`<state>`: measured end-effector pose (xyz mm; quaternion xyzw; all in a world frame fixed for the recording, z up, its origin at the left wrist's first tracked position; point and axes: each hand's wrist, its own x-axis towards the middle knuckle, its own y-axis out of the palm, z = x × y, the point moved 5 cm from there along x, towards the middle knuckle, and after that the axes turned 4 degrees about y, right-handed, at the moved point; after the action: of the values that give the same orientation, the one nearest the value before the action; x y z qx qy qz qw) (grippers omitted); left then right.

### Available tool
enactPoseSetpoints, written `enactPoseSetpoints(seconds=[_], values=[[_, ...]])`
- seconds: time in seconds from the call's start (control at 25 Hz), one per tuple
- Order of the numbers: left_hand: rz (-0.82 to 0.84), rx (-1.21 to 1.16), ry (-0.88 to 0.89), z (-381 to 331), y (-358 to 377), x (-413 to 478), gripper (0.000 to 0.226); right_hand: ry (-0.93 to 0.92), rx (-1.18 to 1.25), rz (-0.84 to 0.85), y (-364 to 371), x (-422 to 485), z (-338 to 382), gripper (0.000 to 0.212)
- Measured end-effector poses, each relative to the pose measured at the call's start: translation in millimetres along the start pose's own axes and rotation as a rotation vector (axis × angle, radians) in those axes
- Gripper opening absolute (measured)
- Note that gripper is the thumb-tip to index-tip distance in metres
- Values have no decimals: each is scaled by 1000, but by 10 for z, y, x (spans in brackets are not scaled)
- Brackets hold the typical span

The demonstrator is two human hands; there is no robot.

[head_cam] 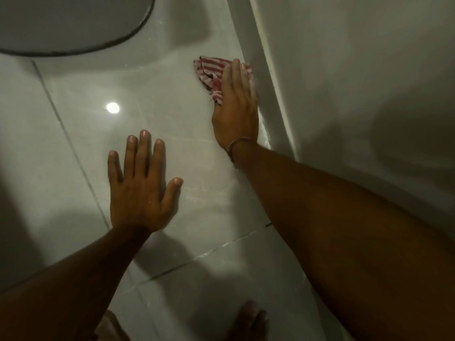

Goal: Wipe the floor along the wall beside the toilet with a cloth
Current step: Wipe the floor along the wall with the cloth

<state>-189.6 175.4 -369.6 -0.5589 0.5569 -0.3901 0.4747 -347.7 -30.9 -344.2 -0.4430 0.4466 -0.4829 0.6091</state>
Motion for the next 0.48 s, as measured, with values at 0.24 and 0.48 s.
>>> enactPoseSetpoints(seconds=[0.24, 0.48], values=[[-28, 11, 23, 13, 40, -1, 87, -11, 99, 3, -54, -534, -271, 59], [-37, 25, 37, 36, 38, -4, 86, -62, 99, -31, -16, -1153, -631, 50]])
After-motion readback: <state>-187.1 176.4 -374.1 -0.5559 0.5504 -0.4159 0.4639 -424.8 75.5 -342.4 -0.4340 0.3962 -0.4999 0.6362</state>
